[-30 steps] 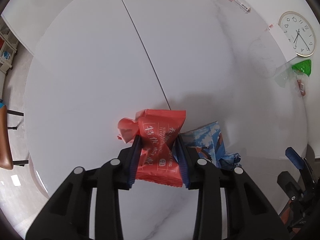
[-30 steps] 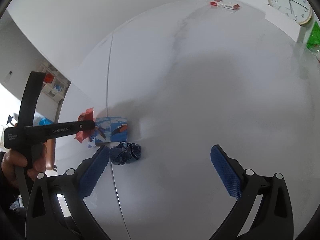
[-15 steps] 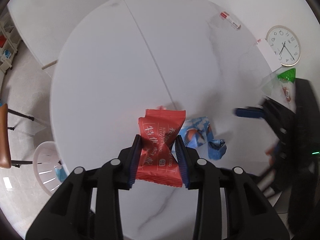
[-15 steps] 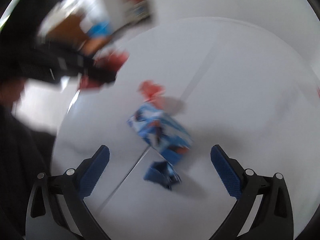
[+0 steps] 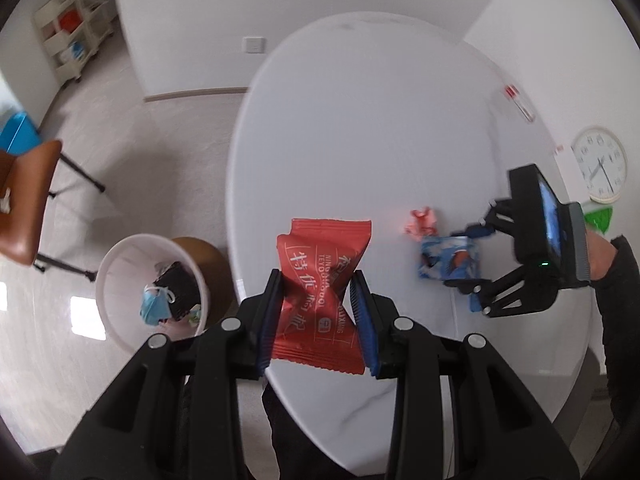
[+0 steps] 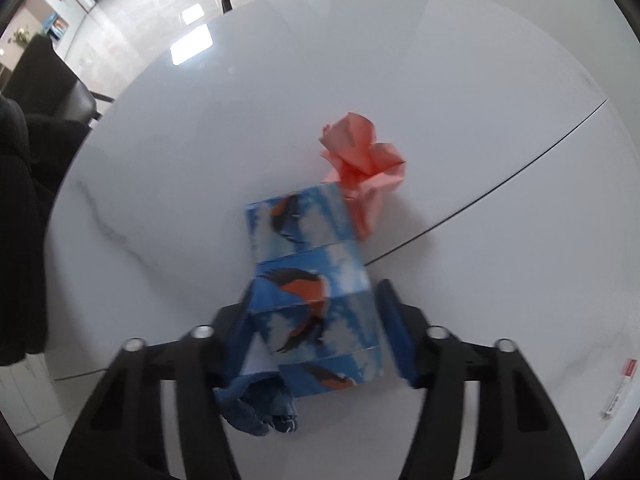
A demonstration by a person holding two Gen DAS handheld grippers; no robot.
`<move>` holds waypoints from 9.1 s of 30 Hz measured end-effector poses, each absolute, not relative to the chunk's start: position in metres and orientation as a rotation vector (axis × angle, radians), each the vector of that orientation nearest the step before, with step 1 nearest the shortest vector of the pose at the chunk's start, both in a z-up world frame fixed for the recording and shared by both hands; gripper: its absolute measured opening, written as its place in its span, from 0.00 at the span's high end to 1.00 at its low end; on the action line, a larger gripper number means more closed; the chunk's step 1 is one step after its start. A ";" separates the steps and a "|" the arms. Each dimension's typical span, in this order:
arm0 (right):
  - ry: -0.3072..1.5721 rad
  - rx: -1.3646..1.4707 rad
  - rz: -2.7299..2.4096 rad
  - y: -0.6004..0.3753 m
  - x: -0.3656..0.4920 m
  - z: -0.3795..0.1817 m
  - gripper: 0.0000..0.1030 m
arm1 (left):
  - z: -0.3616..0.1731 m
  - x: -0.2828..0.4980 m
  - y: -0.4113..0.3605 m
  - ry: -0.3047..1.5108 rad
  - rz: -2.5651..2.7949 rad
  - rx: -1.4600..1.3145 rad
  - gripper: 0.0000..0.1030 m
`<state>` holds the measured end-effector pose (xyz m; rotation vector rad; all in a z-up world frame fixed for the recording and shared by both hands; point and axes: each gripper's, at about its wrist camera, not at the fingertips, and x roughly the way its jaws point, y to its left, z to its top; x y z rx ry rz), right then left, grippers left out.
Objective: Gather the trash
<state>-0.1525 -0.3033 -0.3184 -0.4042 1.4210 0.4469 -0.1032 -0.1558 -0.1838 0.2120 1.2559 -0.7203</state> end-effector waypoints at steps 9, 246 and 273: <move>1.355 -0.234 0.347 -0.288 -0.160 -0.271 0.49 | -0.176 -0.076 -0.104 1.237 -0.650 0.167 0.67; 1.270 0.182 0.161 -0.020 0.018 -0.329 0.07 | -0.209 0.061 0.109 1.241 -0.304 0.201 0.08; 0.638 0.203 -0.174 -0.142 -0.099 0.008 0.03 | 0.064 -0.010 0.026 0.597 -0.379 0.187 0.08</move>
